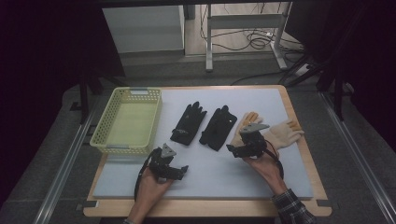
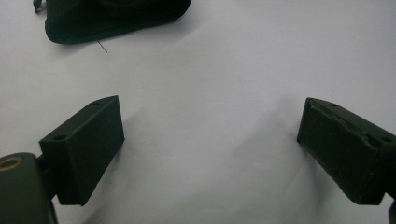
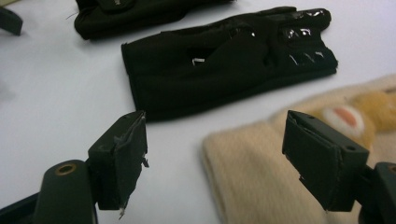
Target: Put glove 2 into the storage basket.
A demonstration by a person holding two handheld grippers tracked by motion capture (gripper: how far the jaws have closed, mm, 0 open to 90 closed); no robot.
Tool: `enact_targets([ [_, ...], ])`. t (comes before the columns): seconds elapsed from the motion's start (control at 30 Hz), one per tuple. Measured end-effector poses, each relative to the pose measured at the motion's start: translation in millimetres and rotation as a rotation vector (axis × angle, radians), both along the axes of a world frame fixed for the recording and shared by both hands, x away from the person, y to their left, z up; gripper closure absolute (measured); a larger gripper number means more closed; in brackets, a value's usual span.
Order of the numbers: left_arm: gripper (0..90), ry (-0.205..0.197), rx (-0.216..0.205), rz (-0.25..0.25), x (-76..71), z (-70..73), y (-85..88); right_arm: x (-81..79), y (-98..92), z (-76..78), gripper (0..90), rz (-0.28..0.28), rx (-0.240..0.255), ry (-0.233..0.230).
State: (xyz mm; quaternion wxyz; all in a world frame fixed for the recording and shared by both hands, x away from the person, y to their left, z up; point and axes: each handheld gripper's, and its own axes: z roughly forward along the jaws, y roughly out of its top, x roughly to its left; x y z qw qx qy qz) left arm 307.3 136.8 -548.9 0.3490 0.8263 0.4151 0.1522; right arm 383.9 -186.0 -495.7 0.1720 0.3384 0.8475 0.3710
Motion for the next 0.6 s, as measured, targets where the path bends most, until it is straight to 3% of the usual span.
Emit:
enact_targets([
  [0.23, 3.6, 0.005, 0.004, 0.020, 0.8, -0.5, -0.3, 26.9, 16.0, 0.7, 32.0, 0.000, 0.001, -0.006],
  [0.6, 3.6, 0.007, 0.000, 0.021, 1.1, -0.6, -0.3, 65.5, 42.7, -5.9, 39.9, -0.030, -0.020, 0.011],
])
